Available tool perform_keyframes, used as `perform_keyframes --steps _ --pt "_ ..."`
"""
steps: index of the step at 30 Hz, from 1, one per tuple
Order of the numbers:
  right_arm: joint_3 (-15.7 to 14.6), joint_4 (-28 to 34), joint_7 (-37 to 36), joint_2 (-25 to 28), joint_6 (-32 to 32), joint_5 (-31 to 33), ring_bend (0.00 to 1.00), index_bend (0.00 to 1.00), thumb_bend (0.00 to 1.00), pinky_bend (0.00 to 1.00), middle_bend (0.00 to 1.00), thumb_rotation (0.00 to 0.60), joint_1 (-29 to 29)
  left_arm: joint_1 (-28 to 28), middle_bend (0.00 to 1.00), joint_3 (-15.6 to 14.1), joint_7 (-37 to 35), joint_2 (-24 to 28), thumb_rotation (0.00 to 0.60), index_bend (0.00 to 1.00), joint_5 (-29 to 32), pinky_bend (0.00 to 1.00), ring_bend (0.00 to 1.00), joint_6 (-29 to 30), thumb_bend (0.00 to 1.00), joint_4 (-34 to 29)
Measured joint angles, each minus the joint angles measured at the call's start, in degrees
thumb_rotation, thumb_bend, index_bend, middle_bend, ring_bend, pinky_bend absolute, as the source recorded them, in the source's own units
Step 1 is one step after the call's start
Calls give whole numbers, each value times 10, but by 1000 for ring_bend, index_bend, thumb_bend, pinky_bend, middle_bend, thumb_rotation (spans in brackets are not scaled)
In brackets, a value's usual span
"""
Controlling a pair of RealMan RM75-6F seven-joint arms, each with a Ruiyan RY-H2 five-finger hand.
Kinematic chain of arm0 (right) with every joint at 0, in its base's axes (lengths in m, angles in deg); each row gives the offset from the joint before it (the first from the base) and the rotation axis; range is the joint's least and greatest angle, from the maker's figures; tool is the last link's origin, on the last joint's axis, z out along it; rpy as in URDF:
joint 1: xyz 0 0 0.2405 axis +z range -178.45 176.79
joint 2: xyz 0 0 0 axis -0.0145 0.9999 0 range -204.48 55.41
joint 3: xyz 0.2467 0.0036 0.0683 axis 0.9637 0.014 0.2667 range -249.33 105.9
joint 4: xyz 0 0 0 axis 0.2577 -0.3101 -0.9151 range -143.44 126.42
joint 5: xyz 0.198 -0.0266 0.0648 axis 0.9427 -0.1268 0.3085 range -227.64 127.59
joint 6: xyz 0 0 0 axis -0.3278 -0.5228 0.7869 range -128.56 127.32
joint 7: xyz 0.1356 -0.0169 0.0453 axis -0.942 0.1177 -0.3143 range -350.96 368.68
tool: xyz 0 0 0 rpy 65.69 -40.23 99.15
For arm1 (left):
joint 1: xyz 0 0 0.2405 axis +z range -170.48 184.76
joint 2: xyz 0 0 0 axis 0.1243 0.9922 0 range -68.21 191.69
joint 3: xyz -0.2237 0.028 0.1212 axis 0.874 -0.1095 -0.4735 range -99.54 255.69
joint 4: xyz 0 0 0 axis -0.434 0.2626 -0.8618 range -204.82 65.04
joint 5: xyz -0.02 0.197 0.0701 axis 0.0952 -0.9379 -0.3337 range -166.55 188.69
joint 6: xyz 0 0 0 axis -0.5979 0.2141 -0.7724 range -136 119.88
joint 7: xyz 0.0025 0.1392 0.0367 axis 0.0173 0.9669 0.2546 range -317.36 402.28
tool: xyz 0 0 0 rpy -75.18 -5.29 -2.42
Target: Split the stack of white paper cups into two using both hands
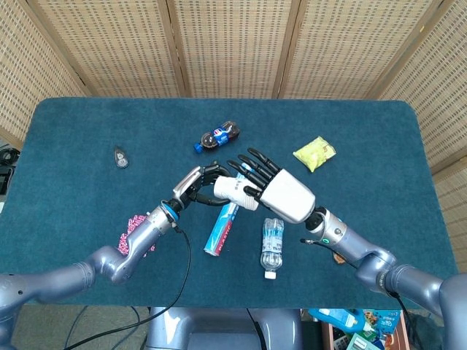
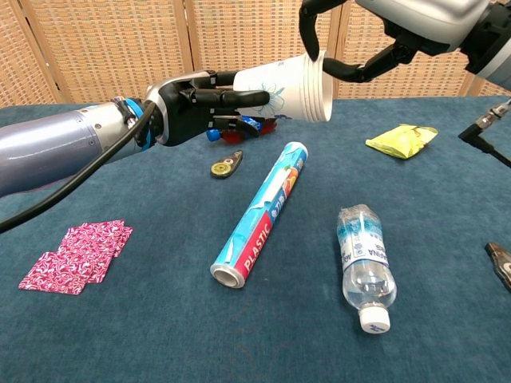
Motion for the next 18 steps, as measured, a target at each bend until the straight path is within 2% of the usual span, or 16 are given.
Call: perform_keyframes --steps 11,18 --pt "-3 -4 -1 1 12 3 39 693 590 29 76 600 0 0 504 1 2 1 600 516 2 429 442 0 141 1" --pt "-6 -6 -4 19 30 4 39 693 590 29 75 600 -11 7 504 4 -6 13 600 516 8 429 442 2 141 11"
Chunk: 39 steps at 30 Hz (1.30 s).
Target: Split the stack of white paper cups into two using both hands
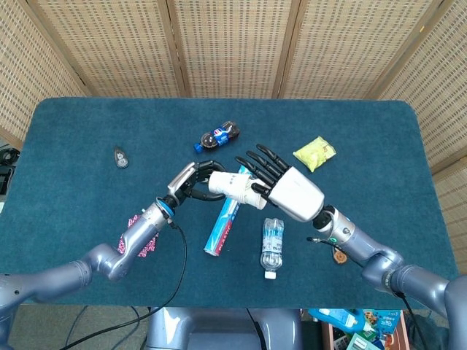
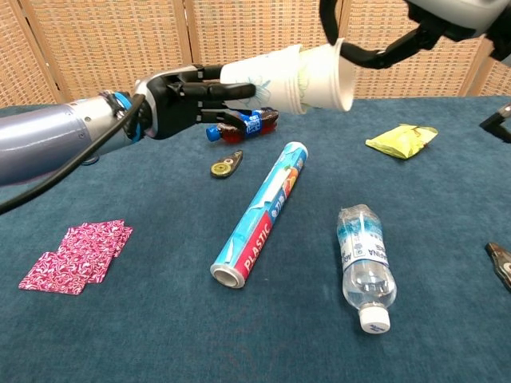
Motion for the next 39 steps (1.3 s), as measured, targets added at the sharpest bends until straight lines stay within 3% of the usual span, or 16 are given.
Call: perform_keyframes --steps 13,19,23,31,39 --pt "-17 -24 -10 43 39 2 39 693 590 33 76 600 -38 24 499 -5 -6 47 600 516 -2 429 441 9 142 29" --pt "-37 -46 -1 86 42 -12 39 693 590 41 85 600 -53 36 498 -20 51 76 600 516 -17 429 442 25 141 57" --pt "-67 -65 17 122 24 -36 39 693 590 42 89 600 -58 44 498 -37 139 96 600 516 -28 421 441 36 141 81" --pt "-117 -70 73 157 -56 -80 47 693 590 106 101 600 -47 66 498 -67 408 130 600 516 -25 406 442 50 141 104" --pt "-127 -43 124 155 -143 -78 47 693 590 106 101 600 -30 93 498 -90 597 143 600 516 15 383 442 51 142 90"
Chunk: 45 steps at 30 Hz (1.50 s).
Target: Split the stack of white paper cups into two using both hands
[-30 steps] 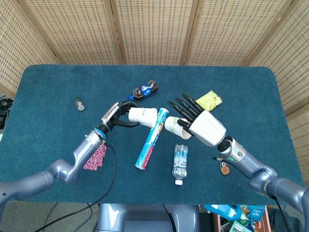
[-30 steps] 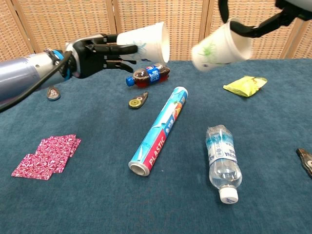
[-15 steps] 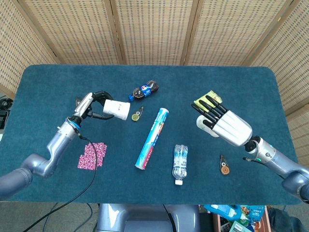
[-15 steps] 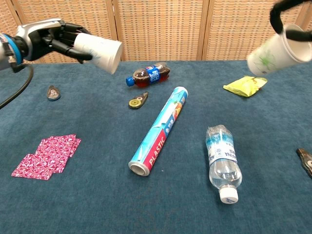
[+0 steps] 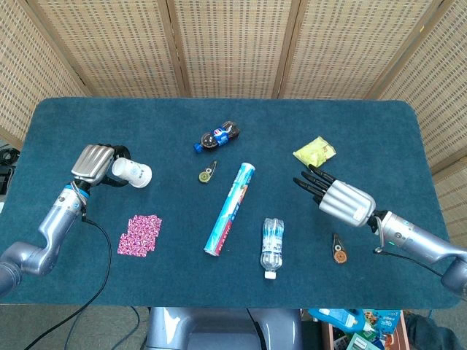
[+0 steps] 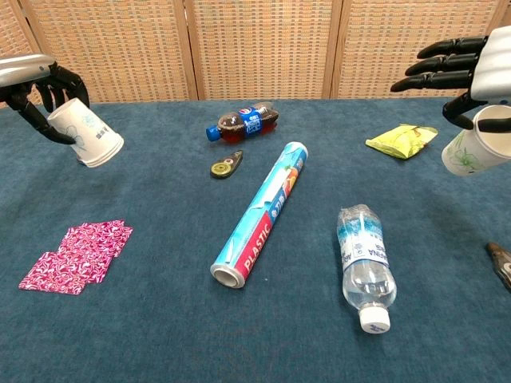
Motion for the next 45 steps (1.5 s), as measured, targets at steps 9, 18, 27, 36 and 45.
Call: perform_keyframes --steps 9,18,27,36,45 --pt "1 1 62 -25 -74 18 51 640 584 106 84 600 15 13 445 -16 39 -18 600 495 16 328 408 -11 141 14" --pt "18 3 140 -39 -107 60 84 60 2 43 4 600 8 12 0 -23 15 -14 600 0 11 90 3 -38 127 5" --pt "66 56 164 -35 -40 122 86 57 0 20 0 600 -34 21 0 -12 8 35 600 0 13 6 0 -19 127 -61" --pt "101 154 74 -18 82 212 0 16 0 0 0 600 -136 86 0 2 30 84 600 0 32 0 0 98 127 -152" --pt "101 185 -21 -29 178 257 0 0 0 0 0 600 -239 187 0 -2 102 129 600 0 57 0 0 240 127 -272"
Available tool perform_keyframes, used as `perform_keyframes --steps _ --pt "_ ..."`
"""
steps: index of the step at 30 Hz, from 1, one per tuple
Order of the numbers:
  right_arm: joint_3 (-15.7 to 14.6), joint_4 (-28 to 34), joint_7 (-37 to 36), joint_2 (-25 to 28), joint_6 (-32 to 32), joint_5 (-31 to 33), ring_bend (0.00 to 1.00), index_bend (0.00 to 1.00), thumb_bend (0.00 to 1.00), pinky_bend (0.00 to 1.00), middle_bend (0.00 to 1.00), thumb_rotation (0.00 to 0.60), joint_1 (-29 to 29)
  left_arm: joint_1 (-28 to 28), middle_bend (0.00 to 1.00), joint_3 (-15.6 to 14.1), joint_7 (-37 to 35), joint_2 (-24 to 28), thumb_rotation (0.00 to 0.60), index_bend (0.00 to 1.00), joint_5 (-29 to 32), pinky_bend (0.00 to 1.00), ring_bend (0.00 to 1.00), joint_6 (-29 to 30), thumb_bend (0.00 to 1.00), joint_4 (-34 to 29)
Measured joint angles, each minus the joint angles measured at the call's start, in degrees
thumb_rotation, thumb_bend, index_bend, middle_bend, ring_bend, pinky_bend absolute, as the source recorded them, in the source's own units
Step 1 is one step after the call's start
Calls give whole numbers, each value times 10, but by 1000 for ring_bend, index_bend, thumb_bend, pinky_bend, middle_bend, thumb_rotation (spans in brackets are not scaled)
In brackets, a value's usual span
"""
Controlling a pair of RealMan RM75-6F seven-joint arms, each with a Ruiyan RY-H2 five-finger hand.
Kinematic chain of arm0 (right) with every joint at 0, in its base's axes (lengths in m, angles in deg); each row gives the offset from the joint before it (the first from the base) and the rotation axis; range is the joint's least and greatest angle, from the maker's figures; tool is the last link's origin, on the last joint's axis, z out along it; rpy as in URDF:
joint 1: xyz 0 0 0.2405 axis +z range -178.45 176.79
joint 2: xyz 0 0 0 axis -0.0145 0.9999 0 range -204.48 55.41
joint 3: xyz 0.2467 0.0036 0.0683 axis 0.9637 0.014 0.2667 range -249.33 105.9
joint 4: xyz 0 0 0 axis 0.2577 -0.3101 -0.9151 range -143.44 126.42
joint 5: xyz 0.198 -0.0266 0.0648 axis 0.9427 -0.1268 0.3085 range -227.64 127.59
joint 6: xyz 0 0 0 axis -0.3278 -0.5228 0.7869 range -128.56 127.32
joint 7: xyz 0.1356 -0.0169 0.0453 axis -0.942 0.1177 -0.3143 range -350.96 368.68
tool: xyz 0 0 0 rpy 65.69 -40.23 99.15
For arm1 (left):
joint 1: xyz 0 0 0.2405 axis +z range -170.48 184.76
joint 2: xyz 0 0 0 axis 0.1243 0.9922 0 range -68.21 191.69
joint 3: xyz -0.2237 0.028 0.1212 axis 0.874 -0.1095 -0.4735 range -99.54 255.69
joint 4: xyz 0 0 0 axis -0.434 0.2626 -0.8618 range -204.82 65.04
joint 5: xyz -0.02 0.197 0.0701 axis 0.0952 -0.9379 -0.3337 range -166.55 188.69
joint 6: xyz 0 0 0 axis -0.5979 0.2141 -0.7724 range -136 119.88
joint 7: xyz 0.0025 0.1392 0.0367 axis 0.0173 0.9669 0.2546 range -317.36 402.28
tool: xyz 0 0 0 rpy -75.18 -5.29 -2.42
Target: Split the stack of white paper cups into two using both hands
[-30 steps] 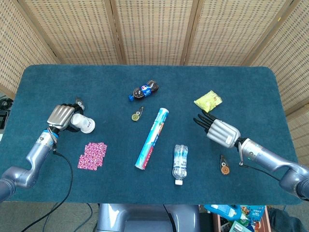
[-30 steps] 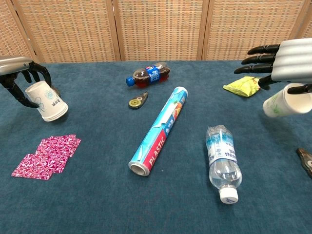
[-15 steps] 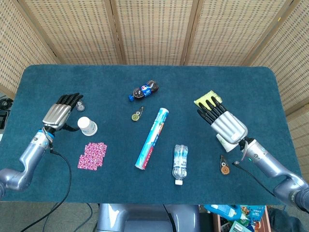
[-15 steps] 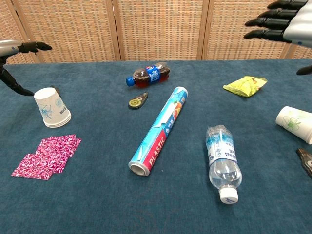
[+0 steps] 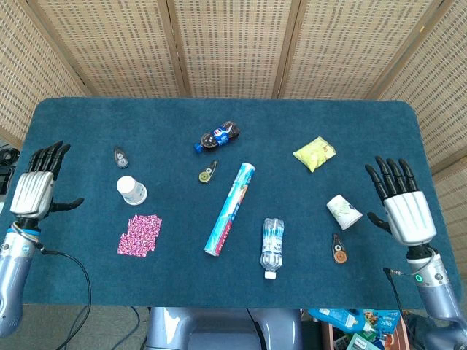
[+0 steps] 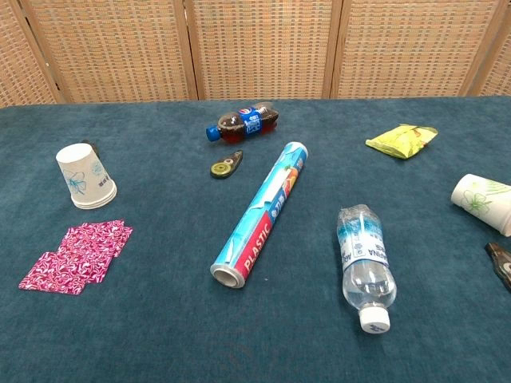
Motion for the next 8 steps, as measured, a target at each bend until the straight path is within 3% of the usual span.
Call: perform_keyframes --steps 8 --pt "-12 9 -35 -27 65 4 0 0 0 0 0 600 -69 73 0 -35 76 13 600 0 -18 0 0 92 127 -71"
